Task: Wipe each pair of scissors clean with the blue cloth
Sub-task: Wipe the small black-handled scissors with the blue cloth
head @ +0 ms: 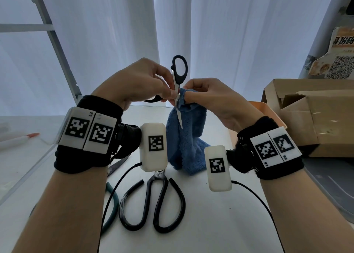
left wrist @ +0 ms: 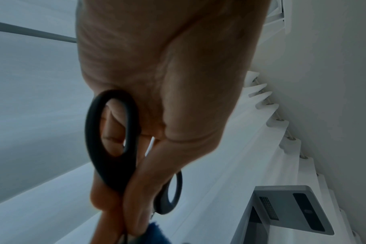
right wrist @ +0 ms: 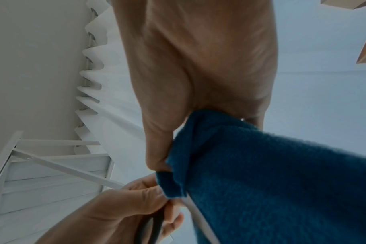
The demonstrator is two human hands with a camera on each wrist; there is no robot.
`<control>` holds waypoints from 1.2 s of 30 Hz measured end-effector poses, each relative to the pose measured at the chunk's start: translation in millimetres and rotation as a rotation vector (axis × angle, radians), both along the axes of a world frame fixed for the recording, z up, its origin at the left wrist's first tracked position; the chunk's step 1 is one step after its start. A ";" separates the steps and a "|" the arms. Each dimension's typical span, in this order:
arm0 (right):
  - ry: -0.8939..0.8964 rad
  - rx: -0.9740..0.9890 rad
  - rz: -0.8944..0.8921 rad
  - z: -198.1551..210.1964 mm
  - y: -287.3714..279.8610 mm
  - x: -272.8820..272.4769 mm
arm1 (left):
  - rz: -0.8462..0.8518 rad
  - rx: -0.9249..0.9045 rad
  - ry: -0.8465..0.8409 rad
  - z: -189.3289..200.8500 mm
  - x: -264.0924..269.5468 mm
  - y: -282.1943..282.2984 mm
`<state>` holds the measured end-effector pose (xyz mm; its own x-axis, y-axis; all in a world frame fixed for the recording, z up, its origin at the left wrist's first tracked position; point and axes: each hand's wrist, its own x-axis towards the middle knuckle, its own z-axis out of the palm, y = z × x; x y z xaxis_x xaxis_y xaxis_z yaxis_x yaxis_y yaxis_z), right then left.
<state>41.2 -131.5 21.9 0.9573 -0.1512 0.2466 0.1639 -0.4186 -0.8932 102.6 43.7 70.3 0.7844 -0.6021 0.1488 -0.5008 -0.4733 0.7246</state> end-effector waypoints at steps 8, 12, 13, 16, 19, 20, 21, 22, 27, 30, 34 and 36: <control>0.004 0.014 -0.001 -0.8 -2.6 1.5 | 0.010 -0.013 -0.003 1.6 1.9 3.8; 0.001 -0.010 0.008 0.0 -2.3 0.6 | 0.014 -0.015 -0.013 2.0 1.2 4.7; 0.001 -0.013 0.000 0.2 -2.3 0.5 | 0.019 -0.017 -0.016 1.9 1.1 4.7; 0.014 0.018 -0.029 0.2 -2.3 1.0 | 0.032 -0.033 -0.006 2.9 1.7 6.2; 0.012 0.032 -0.023 -0.2 -2.4 1.0 | 0.036 -0.045 0.002 3.2 2.2 8.3; 0.005 0.021 -0.021 -0.2 -3.1 1.1 | 0.037 -0.048 0.004 3.4 2.1 8.7; 0.001 0.013 -0.023 -0.3 -3.3 0.9 | 0.039 -0.050 0.006 3.3 1.8 8.9; -0.002 0.010 -0.028 -0.2 -3.7 0.9 | 0.041 -0.053 0.009 3.7 1.8 9.1; 0.000 0.061 -0.035 -0.3 -3.0 1.4 | 0.039 -0.059 0.023 4.9 1.5 10.0; 0.006 0.038 -0.023 -0.1 -3.1 0.8 | 0.044 -0.051 0.023 4.4 1.1 10.0; 0.001 0.037 -0.036 1.1 -2.0 -0.4 | 0.054 -0.055 0.025 4.8 0.0 8.8; 0.008 0.049 -0.042 0.9 -2.3 0.0 | 0.052 -0.054 0.024 5.2 -0.8 8.1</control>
<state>41.2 -133.9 22.8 0.9516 -0.2032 0.2307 0.1403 -0.3808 -0.9140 101.8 51.8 75.5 0.8184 -0.5518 0.1603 -0.4583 -0.4586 0.7613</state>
